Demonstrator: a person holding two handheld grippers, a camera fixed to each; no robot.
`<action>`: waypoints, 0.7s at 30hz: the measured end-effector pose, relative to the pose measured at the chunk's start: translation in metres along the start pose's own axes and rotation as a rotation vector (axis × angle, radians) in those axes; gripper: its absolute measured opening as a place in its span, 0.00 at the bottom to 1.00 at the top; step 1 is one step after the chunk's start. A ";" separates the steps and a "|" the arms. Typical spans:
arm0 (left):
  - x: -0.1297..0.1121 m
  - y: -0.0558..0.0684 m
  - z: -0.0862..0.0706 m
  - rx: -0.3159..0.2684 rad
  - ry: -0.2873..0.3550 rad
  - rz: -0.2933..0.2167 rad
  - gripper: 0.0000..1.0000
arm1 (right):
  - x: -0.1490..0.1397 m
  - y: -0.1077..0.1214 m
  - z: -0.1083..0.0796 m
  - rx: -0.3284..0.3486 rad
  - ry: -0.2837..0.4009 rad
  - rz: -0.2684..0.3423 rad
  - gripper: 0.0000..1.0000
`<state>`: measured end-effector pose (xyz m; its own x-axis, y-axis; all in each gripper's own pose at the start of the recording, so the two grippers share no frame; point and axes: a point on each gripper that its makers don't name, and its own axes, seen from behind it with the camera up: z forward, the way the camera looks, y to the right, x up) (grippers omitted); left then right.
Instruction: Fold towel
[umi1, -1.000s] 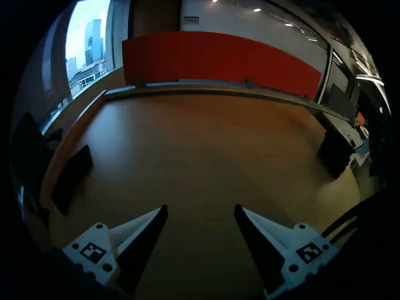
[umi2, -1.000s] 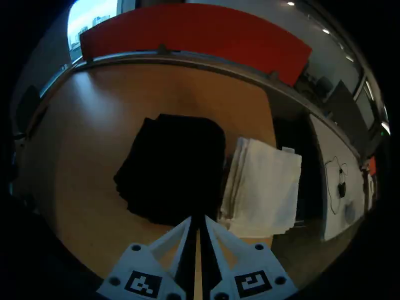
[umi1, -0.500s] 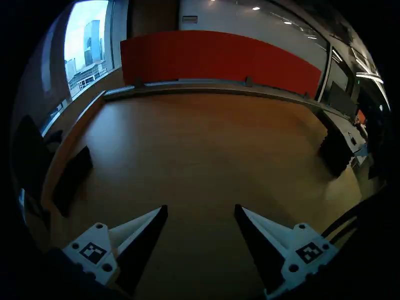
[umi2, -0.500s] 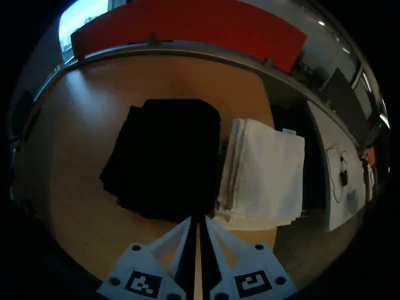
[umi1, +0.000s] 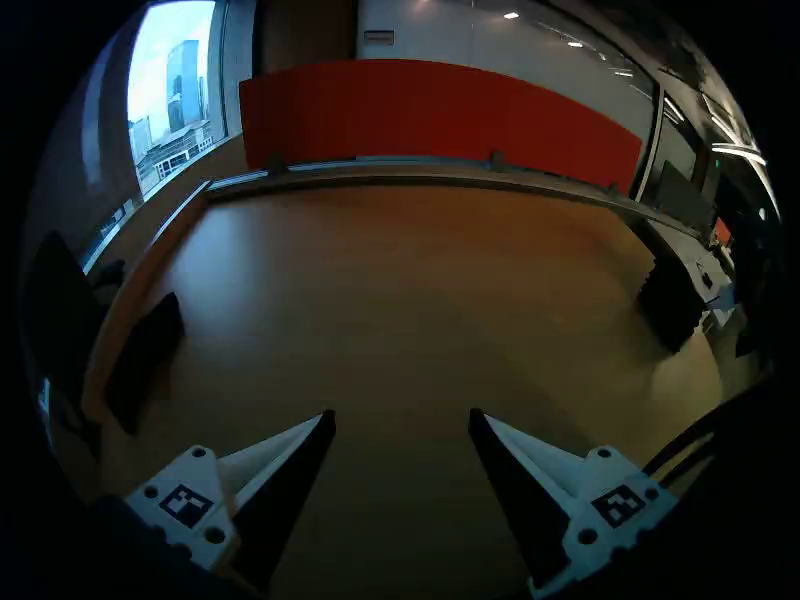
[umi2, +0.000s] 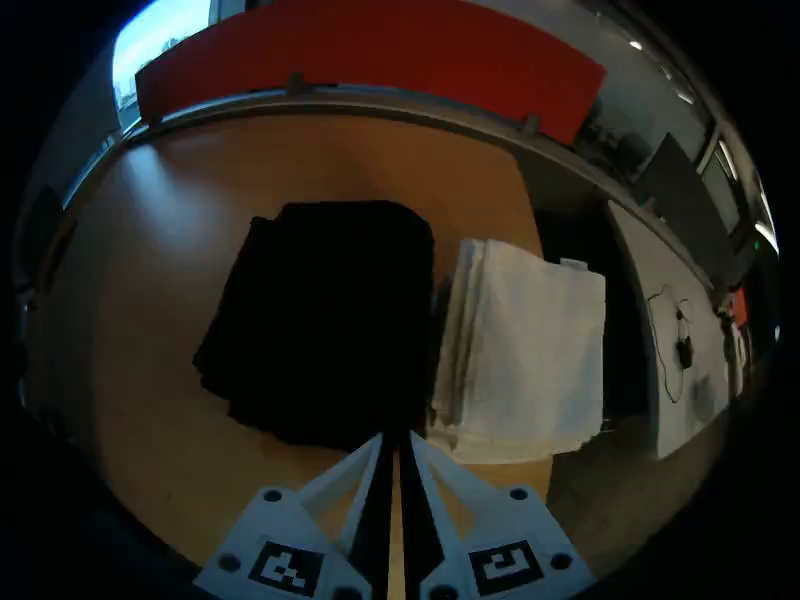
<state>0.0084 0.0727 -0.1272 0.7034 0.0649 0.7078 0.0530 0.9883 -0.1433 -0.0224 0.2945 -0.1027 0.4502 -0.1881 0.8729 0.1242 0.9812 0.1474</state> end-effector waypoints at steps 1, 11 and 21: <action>0.000 0.000 0.000 0.000 0.000 -0.001 0.99 | 0.000 0.000 0.000 0.000 0.002 0.001 0.04; -0.002 -0.002 -0.002 0.002 0.001 -0.005 1.00 | 0.002 -0.002 -0.003 -0.018 0.028 0.016 0.18; -0.002 -0.001 -0.003 -0.001 0.005 -0.009 0.99 | -0.002 -0.002 -0.006 -0.048 0.037 0.024 0.93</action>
<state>0.0089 0.0711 -0.1308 0.7062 0.0558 0.7059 0.0600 0.9886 -0.1382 -0.0184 0.2923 -0.1072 0.4860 -0.1668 0.8579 0.1547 0.9825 0.1034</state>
